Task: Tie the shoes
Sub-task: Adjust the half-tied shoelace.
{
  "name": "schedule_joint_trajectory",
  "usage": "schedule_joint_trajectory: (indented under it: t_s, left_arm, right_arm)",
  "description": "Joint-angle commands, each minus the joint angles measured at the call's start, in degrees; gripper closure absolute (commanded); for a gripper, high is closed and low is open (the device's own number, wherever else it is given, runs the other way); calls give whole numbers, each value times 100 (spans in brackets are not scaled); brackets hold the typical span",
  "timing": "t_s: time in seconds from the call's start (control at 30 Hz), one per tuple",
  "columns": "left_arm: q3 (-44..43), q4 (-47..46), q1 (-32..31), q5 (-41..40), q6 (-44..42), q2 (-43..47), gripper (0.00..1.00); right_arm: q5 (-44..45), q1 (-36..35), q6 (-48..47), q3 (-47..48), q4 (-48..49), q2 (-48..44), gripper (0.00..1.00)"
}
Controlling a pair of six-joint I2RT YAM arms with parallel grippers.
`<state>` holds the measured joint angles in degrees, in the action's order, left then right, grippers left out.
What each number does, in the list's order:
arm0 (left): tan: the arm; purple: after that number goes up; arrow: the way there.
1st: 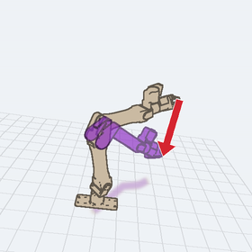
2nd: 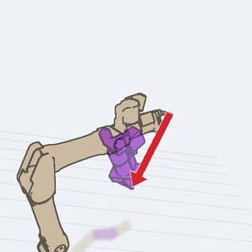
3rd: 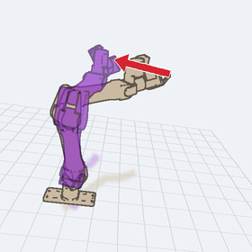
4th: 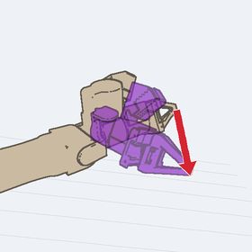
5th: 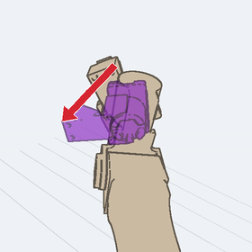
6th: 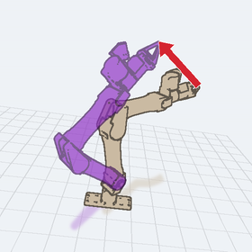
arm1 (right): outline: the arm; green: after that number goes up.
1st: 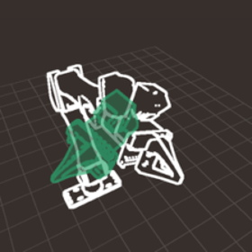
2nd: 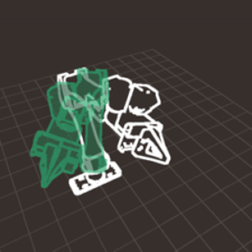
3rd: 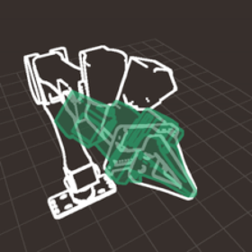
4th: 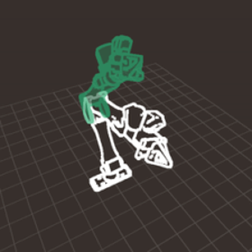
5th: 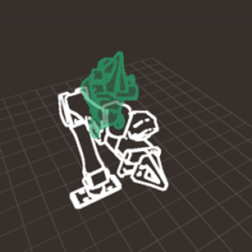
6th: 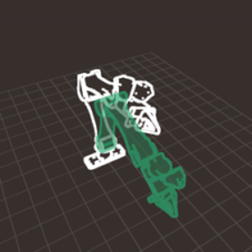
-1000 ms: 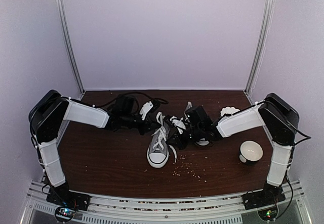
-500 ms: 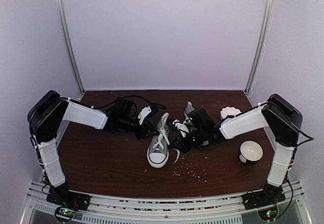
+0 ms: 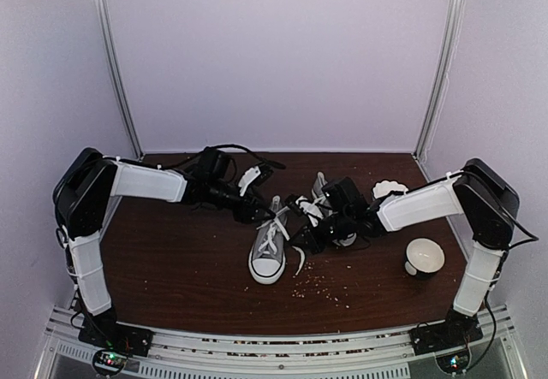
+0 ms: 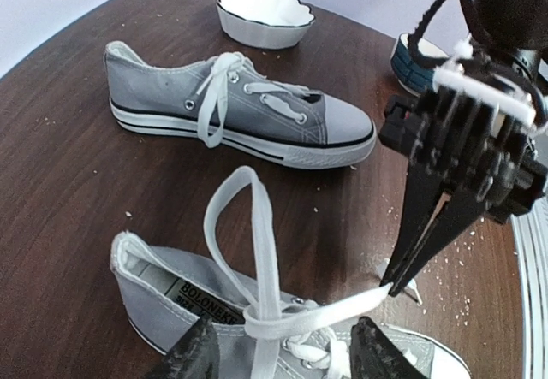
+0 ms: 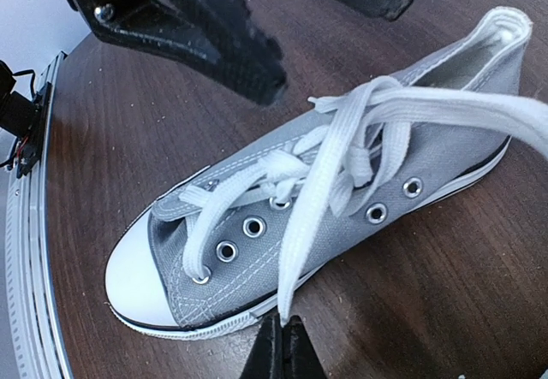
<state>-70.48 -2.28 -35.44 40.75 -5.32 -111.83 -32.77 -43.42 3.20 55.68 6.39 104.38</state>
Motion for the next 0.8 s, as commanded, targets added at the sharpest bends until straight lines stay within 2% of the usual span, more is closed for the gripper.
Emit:
schedule_joint_trajectory:
  t_s: [0.0,0.1,0.23,0.4,0.53,0.63,0.77]
  left_arm:
    - [-123,989,29,-213,-804,-9,47]
    - [-155,1519,37,-585,-1384,-6,48]
    - [-356,1650,21,-1008,-1452,-145,48]
    - [-776,2304,-22,-1422,-1686,-492,57]
    - [-732,2134,-51,-1528,-1583,-574,63]
    - [-700,1989,-55,-1604,-1539,-584,73]
    - [-696,2020,-58,-1410,-1602,-557,99]
  right_arm:
    - [-77,70,58,-12,-9,-205,100]
    - [-145,66,128,32,63,-130,100]
    - [-193,70,172,104,115,-55,100]
    - [-222,64,164,127,91,-32,100]
    - [-238,68,159,118,80,-8,100]
    - [-247,66,163,101,81,-2,100]
    - [-239,67,159,101,56,6,100]
